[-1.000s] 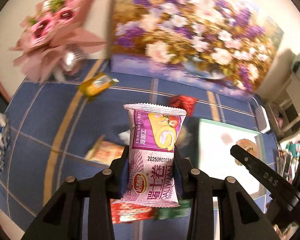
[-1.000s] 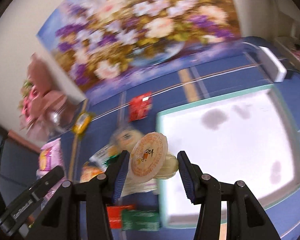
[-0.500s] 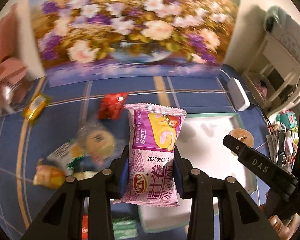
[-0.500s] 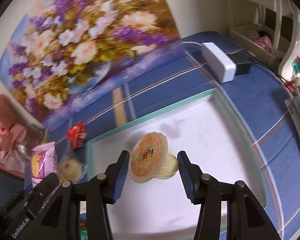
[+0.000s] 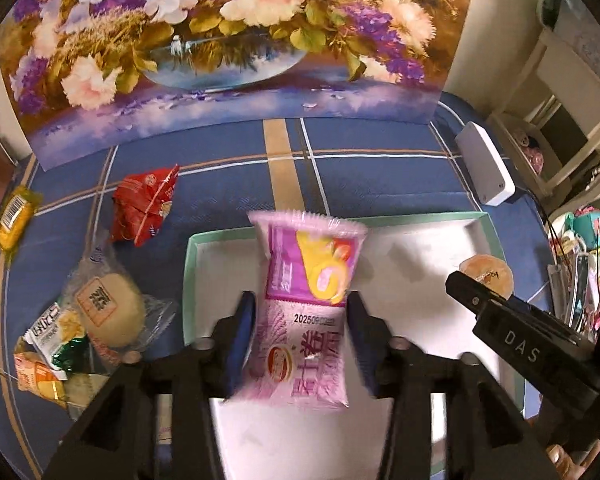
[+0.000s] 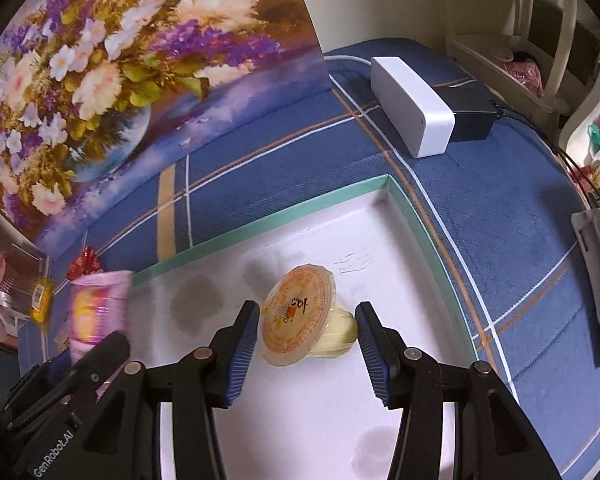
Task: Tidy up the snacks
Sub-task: 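Carry the pink bag and jelly cup into the white tray and release both, then move both tools back over the remaining snacks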
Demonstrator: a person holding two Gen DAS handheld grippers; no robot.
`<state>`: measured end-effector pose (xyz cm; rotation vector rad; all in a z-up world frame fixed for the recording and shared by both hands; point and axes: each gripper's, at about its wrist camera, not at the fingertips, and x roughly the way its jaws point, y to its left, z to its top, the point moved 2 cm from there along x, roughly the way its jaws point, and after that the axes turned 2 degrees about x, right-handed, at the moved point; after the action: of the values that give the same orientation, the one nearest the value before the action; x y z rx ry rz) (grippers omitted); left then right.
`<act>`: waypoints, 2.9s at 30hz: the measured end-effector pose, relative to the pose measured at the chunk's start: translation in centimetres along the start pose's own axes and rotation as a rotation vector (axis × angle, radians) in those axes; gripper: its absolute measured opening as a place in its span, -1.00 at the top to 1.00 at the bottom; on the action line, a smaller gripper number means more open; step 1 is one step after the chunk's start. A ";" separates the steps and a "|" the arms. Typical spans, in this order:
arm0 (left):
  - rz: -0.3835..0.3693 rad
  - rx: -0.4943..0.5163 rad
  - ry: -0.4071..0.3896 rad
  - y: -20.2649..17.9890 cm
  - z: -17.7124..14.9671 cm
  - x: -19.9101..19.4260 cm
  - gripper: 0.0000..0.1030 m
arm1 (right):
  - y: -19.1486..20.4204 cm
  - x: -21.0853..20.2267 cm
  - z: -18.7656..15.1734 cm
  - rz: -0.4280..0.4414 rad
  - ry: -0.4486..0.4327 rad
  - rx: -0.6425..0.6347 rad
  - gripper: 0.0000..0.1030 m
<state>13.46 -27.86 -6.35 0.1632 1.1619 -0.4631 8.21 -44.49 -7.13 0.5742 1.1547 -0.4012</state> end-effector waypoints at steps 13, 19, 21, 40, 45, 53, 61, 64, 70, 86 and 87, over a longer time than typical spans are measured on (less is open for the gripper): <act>0.068 -0.092 -0.062 3.3 -1.1 -2.8 -0.51 | 1.0 -1.6 -0.5 0.022 -0.029 -0.028 -0.74; 0.120 -0.124 -0.087 5.2 -2.4 -4.3 -0.51 | 1.6 -2.4 -1.3 0.027 -0.061 -0.039 -1.00; 0.134 -0.137 -0.100 5.8 -2.9 -4.9 -0.51 | 1.9 -2.8 -1.5 0.036 -0.074 -0.040 -1.00; 0.154 -0.255 -0.157 11.3 -7.4 -10.1 -0.51 | 7.6 -5.6 -6.5 0.157 -0.108 -0.161 -1.00; 0.164 -0.280 -0.168 12.9 -8.7 -11.3 -0.51 | 9.9 -7.2 -8.1 0.133 -0.137 -0.230 -1.00; 0.157 -0.328 -0.191 15.2 -10.4 -13.2 -0.51 | 12.0 -8.9 -10.0 0.044 -0.168 -0.249 -1.00; 0.148 -0.376 -0.214 17.4 -11.6 -14.7 -0.51 | 14.9 -9.7 -12.0 0.028 -0.172 -0.297 -1.00; 0.148 -0.385 -0.221 18.0 -11.9 -15.1 -0.51 | 16.1 -10.1 -12.8 0.039 -0.173 -0.319 -1.00; 0.201 -0.373 -0.204 19.2 -12.4 -15.5 -0.51 | 17.8 -10.4 -13.8 0.011 -0.176 -0.311 -1.00; 0.213 -0.496 -0.079 24.7 -16.1 -13.5 -0.51 | 19.4 -7.4 -16.2 0.091 -0.010 -0.230 -1.00; 0.211 -0.503 -0.066 24.8 -16.3 -13.1 -0.51 | 19.3 -7.1 -16.4 0.097 0.007 -0.228 -1.00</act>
<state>6.24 3.68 -3.65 -0.1643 1.1480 0.0168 4.67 -19.10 -1.05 0.4302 1.1559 -0.1810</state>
